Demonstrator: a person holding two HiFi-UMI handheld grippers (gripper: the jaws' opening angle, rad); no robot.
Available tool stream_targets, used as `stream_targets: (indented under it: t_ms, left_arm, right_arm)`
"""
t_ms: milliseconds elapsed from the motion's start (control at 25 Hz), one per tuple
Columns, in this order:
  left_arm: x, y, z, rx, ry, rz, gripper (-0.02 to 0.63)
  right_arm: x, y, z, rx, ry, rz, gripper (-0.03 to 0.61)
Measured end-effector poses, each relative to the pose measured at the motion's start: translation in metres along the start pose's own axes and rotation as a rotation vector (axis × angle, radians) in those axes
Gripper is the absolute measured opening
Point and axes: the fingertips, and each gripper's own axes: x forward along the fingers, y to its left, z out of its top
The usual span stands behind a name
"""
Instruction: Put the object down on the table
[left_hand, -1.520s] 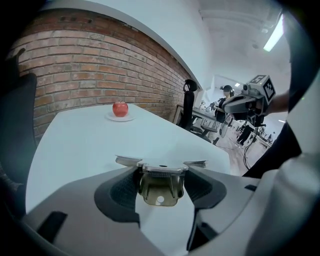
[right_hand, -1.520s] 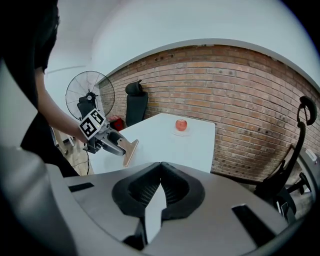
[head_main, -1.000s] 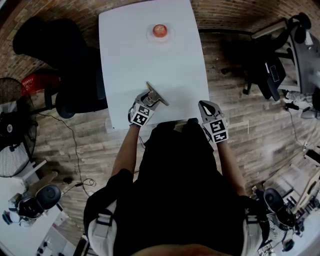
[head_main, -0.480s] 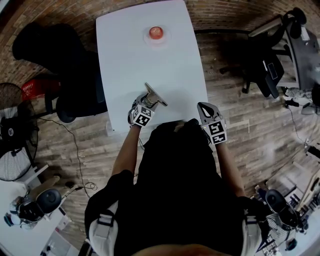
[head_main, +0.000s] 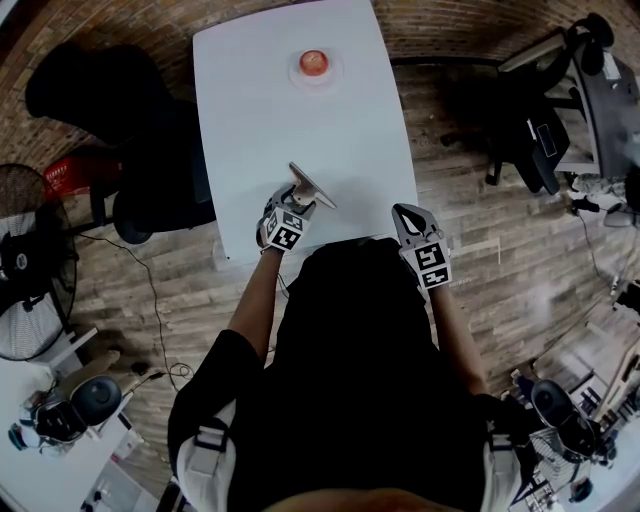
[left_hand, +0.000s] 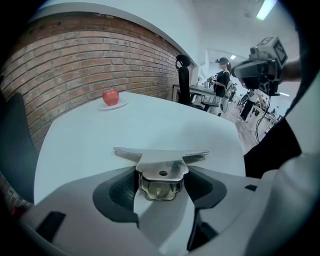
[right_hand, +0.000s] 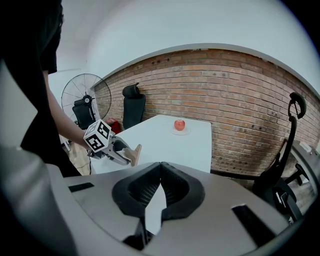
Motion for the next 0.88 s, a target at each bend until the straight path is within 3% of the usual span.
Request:
stream_targets:
  t_ms: [240,480,880]
  left_arm:
    - [0.0,0.002,-0.004,-0.055,-0.022,-0.012,0.293]
    - [-0.003,0.002,0.003,-0.124,-0.082,-0.003,0.339]
    - [-0.034,0.008,0.033,-0.112,-0.142,0.129,0.345]
  right_arm:
    - [-0.002,0.001,0.004,-0.01,-0.009,0.004,0.0]
    - [-0.005,0.0,0.01,-0.023,-0.024,0.01,0.0]
    - [-0.009,-0.008,0.015,-0.03,-0.049,0.067,0.0]
